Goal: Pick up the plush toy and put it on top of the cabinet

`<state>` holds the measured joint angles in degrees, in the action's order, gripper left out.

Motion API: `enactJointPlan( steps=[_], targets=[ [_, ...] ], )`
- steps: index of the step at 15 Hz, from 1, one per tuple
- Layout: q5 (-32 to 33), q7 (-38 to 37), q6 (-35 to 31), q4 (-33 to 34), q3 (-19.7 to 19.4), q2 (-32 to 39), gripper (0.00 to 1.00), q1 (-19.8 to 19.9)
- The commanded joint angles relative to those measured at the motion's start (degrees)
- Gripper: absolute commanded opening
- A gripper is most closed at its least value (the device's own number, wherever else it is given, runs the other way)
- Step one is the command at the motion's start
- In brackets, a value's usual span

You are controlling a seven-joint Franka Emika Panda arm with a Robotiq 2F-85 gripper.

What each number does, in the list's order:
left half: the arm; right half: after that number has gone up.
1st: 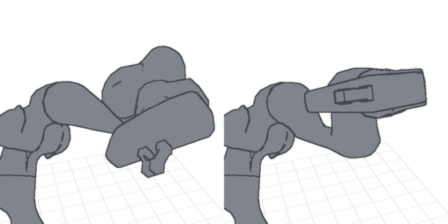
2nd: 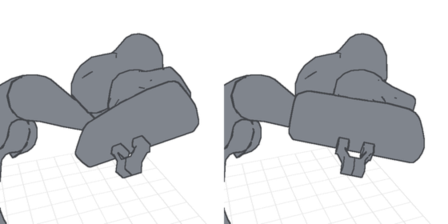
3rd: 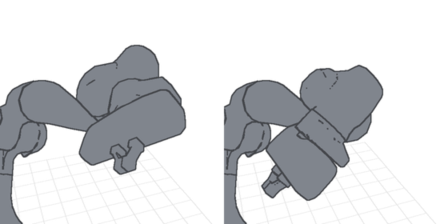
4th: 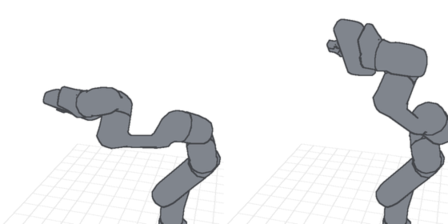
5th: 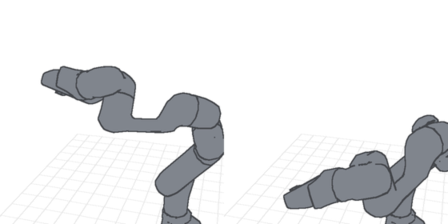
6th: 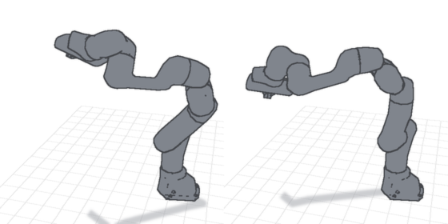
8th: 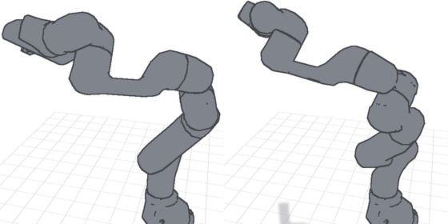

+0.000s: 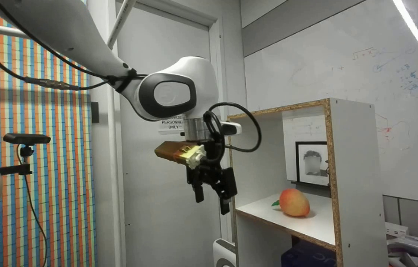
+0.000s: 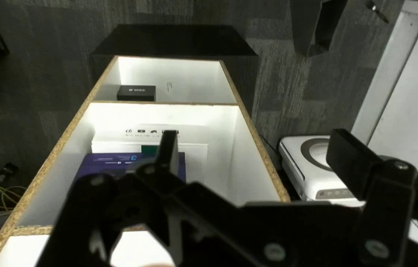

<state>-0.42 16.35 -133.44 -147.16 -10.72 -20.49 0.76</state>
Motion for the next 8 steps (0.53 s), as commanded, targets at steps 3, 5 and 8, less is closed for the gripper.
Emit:
enactJointPlan(
  steps=[3,5,8],
  targets=[
    [-9.2,7.6,-15.6,5.5,-1.8,10.9,1.00,-1.4],
    [-11.3,8.0,-23.5,6.4,-0.8,14.9,1.00,-2.0],
    [-13.9,7.0,-30.2,9.7,1.1,20.4,1.00,-1.8]
  ],
)
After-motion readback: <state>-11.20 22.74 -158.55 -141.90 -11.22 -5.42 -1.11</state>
